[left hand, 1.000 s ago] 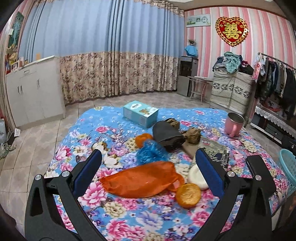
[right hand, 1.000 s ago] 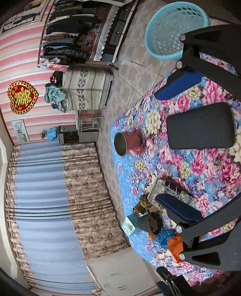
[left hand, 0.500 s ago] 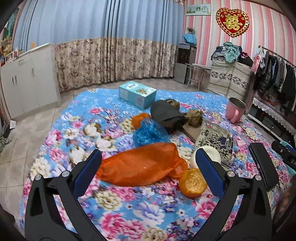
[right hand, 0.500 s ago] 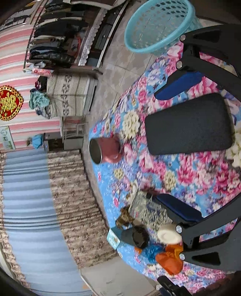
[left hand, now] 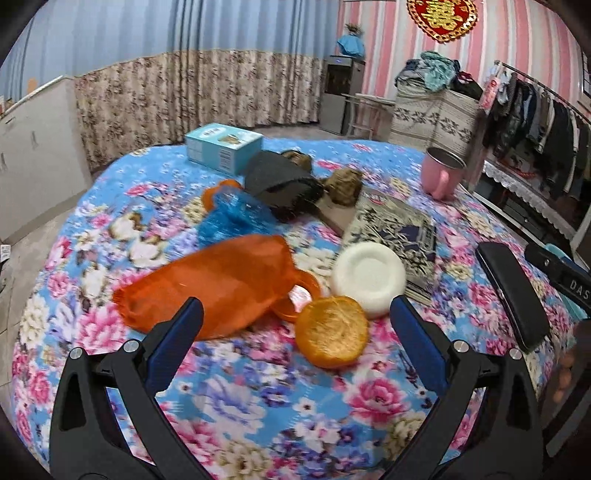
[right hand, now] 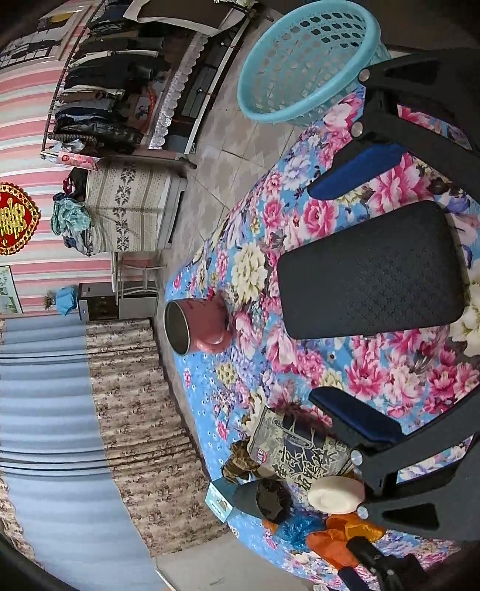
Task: Collect trash
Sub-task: 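Grasp the orange peel with the left tool while the right tool grasps the white round lid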
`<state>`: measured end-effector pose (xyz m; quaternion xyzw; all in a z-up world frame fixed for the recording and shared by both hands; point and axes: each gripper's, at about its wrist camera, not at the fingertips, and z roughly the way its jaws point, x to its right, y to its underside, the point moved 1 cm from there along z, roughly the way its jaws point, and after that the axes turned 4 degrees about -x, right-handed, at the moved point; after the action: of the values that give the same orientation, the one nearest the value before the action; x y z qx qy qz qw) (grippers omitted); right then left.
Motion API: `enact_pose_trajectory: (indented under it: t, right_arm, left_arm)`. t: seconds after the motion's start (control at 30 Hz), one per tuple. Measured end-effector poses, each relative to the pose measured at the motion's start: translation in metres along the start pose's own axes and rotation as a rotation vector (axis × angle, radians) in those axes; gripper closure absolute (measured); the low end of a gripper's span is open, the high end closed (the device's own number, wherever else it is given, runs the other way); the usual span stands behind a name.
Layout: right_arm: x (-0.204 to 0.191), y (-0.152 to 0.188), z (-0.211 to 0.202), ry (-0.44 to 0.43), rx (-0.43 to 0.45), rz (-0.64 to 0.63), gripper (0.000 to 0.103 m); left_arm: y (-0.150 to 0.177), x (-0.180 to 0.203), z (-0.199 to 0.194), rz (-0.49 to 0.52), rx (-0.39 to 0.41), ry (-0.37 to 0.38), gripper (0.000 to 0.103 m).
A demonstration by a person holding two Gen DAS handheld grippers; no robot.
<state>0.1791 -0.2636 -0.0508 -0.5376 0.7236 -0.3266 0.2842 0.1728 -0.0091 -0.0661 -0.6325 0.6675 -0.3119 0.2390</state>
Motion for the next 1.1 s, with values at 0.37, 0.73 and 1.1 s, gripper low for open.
enact_pose_trajectory:
  t: [0.37,0.73,1.1]
  right_arm:
    - [-0.006,0.005,0.005,-0.032,-0.037,-0.008,0.004]
    - [-0.035,0.015,0.001,-0.085,-0.030,-0.098,0.004]
    - [-0.098,0.028,0.003,-0.156,-0.033,-0.211,0.004]
  left_arm:
    - [0.010,0.024,0.025,0.119,-0.103,0.046,0.051]
    - [-0.005,0.008,-0.008,0.131,0.003,0.032,0.064]
    - [-0.023,-0.054,-0.011,0.034,0.024,-0.100,0.064]
